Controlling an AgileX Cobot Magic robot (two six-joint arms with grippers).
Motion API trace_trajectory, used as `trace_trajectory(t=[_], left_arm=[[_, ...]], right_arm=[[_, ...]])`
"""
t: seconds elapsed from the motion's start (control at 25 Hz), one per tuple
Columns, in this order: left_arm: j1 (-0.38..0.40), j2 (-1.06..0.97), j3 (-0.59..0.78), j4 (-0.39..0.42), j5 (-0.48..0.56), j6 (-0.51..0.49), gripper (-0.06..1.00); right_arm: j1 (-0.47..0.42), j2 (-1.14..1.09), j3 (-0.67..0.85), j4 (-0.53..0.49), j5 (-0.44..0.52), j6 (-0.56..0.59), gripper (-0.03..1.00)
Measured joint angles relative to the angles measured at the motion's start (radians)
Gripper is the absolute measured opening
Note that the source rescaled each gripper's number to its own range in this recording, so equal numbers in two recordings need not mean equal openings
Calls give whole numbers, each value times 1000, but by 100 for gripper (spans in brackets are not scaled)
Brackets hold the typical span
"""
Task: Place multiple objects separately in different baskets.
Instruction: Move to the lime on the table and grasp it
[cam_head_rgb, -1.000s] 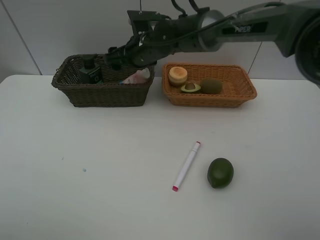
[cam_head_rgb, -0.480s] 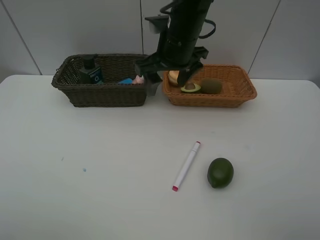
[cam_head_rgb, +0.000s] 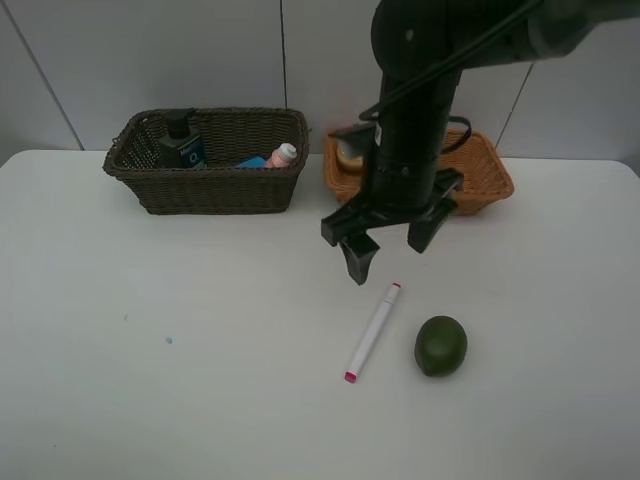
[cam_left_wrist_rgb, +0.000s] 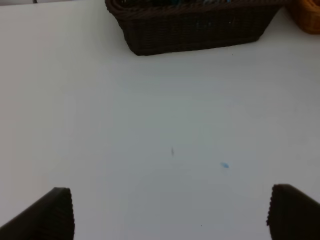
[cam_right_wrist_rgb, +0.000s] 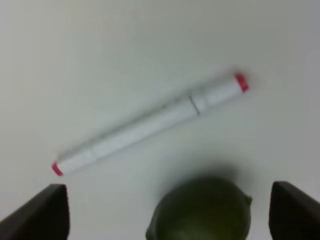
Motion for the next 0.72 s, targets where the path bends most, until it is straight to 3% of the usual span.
trace_trajectory(t=[0.28, 0.4, 0.72], left_arm=[[0, 0, 0, 0, 0, 0, 91], [0, 0, 0, 0, 0, 0, 91], [0, 0, 0, 0, 0, 0, 91]], right_arm=[[0, -101, 243, 1, 3, 7, 100], [0, -172, 315, 1, -39, 53, 100], [0, -304, 445, -4, -214, 390, 100]])
